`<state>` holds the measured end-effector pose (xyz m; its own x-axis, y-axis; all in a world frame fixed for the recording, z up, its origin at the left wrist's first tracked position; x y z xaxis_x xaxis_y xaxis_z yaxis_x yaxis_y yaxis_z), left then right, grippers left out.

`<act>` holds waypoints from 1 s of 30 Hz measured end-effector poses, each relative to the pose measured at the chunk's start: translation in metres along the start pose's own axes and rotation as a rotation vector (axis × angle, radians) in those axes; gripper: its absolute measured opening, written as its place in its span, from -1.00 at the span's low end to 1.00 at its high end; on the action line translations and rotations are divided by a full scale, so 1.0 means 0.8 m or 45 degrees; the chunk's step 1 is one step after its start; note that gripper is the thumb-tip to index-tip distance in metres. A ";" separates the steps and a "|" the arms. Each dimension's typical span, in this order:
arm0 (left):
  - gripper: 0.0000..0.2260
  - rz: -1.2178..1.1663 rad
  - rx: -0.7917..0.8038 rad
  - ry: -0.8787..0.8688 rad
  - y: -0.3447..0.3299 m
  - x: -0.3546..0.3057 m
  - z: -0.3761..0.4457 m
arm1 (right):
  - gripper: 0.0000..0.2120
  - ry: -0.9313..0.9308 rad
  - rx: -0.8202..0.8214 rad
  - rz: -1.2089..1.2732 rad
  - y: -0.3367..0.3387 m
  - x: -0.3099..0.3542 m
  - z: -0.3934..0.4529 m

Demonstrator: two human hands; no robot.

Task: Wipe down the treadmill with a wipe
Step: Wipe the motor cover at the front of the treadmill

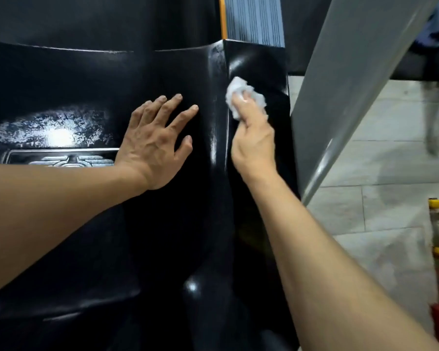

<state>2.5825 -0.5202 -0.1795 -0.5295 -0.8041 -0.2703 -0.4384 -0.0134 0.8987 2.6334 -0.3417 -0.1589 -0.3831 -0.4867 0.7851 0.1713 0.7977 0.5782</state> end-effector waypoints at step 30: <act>-0.36 0.509 0.590 -0.717 -0.057 -0.126 -0.308 | -0.63 -1.072 -0.715 0.194 -0.073 -0.087 -0.551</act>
<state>2.8347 -0.5849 -0.1085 -0.9389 -0.2771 -0.2039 -0.3297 0.5549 0.7638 3.0500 -0.5112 -0.1489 -0.7979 0.1868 0.5731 0.5892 0.4428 0.6759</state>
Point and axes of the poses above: each hand's wrist, its own z-axis towards the middle knuckle, its own y-axis out of the back of the hand, x = y × z, the point moved 7 cm from there along z, towards the middle knuckle, and after that the axes turned 12 degrees about x, right-handed, at the moved point
